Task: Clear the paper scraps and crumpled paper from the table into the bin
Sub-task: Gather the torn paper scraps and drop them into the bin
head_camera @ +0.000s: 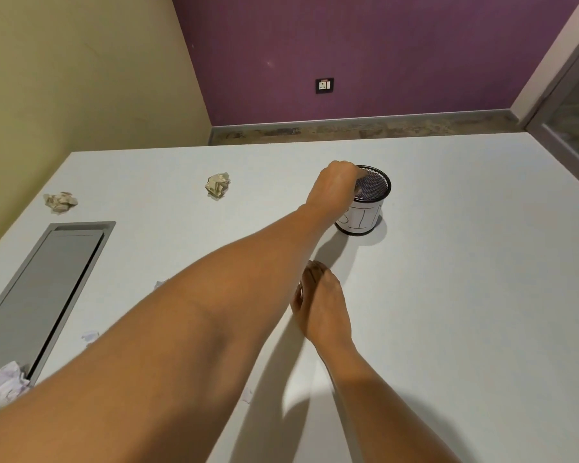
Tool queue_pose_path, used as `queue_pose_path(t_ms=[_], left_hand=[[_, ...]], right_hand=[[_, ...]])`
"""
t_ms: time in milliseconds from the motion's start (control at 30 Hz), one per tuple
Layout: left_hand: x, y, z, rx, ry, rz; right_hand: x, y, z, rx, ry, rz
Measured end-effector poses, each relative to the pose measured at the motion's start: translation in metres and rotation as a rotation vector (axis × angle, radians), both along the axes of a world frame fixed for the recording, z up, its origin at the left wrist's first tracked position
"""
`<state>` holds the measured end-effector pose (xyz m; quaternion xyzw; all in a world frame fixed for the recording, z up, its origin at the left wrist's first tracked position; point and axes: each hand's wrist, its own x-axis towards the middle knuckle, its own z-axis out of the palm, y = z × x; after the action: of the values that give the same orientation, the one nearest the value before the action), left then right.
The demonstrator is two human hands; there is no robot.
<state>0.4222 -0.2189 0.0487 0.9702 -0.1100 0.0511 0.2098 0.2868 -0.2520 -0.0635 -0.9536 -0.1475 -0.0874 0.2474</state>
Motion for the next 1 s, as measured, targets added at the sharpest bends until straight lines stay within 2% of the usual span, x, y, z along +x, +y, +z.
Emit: queue_pose_path(t_ms=[200, 433, 633, 733, 867, 1000], left_hand=[[-0.019, 0.018, -0.006, -0.173, -0.034, 0.054], [-0.077, 0.065, -0.045, -0.339, 0.033, 0.187], [-0.135, 0.110, -0.076, -0.246, 0.078, 0.313], [-0.155, 0.139, -0.083, -0.125, 0.089, 0.382], [-0.175, 0.178, -0.082, -0.074, 0.076, 0.516], [-0.189, 0.209, -0.080, -0.041, 0.176, 0.538]], right_hand=[[0.000, 0.001, -0.001, -0.038, -0.005, -0.014], [0.000, 0.004, -0.006, 0.011, 0.013, -0.027], [-0.002, 0.005, -0.009, -0.011, 0.013, -0.046], [-0.002, 0.005, -0.010, -0.010, 0.017, -0.049], [-0.001, 0.005, -0.011, -0.006, 0.028, -0.047], [-0.001, 0.005, -0.012, -0.014, 0.036, -0.049]])
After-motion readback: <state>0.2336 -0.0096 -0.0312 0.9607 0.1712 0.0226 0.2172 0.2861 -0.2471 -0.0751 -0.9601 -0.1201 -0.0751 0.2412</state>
